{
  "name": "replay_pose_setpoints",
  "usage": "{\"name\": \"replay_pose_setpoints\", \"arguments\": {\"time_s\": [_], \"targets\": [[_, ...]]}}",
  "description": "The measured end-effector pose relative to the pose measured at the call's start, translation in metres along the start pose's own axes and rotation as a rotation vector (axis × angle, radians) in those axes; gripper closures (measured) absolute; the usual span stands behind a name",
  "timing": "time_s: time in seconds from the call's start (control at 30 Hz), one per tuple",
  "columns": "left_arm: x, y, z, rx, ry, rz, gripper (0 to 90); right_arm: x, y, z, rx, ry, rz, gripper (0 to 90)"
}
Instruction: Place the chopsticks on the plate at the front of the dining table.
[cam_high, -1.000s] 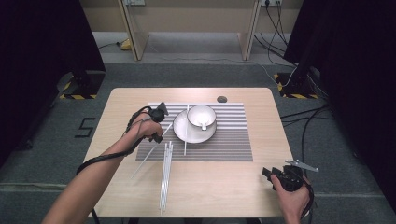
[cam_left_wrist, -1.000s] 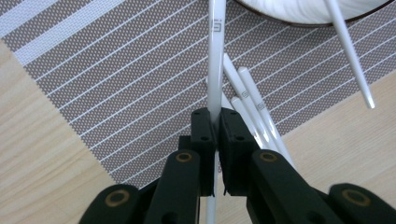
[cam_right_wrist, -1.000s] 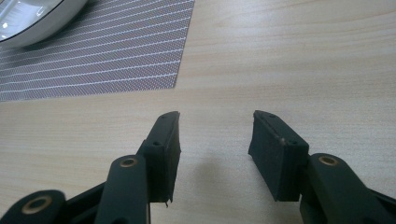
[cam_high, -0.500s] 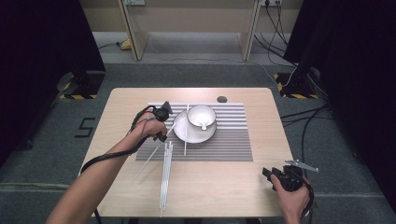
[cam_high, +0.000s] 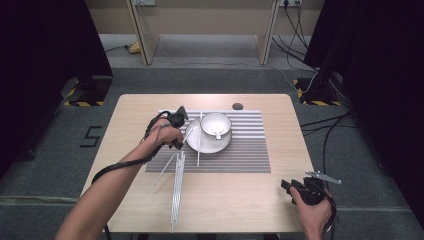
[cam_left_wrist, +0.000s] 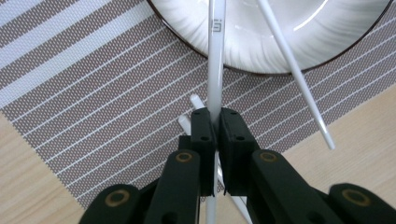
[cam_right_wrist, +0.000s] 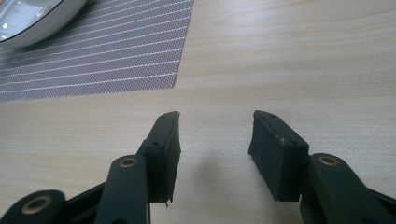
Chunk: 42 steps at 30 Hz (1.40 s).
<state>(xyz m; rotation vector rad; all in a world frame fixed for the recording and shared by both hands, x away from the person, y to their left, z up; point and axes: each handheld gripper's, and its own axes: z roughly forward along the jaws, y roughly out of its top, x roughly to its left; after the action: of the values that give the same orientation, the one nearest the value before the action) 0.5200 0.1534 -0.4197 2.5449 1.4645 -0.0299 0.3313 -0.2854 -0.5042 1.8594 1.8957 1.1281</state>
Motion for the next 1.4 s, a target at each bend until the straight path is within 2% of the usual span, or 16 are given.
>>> {"name": "replay_pose_setpoints", "arguments": {"time_s": [0.73, 1.23, 1.3, 1.4], "targets": [[0.001, 0.014, 0.003, -0.034, -0.011, -0.06, 84.7, -0.001, 0.0, 0.0, -0.001, 0.0, -0.004, 52.6], [-0.002, 0.022, 0.005, -0.035, -0.014, -0.067, 84.7, -0.001, 0.0, -0.001, -0.008, -0.001, -0.005, 52.6], [-0.003, 0.022, 0.005, -0.035, -0.012, -0.068, 84.7, -0.001, 0.0, -0.001, -0.005, 0.0, 0.006, 52.7], [-0.003, 0.024, 0.006, -0.041, -0.012, -0.072, 84.7, -0.001, 0.0, 0.0, -0.004, 0.0, -0.004, 52.6]]}}
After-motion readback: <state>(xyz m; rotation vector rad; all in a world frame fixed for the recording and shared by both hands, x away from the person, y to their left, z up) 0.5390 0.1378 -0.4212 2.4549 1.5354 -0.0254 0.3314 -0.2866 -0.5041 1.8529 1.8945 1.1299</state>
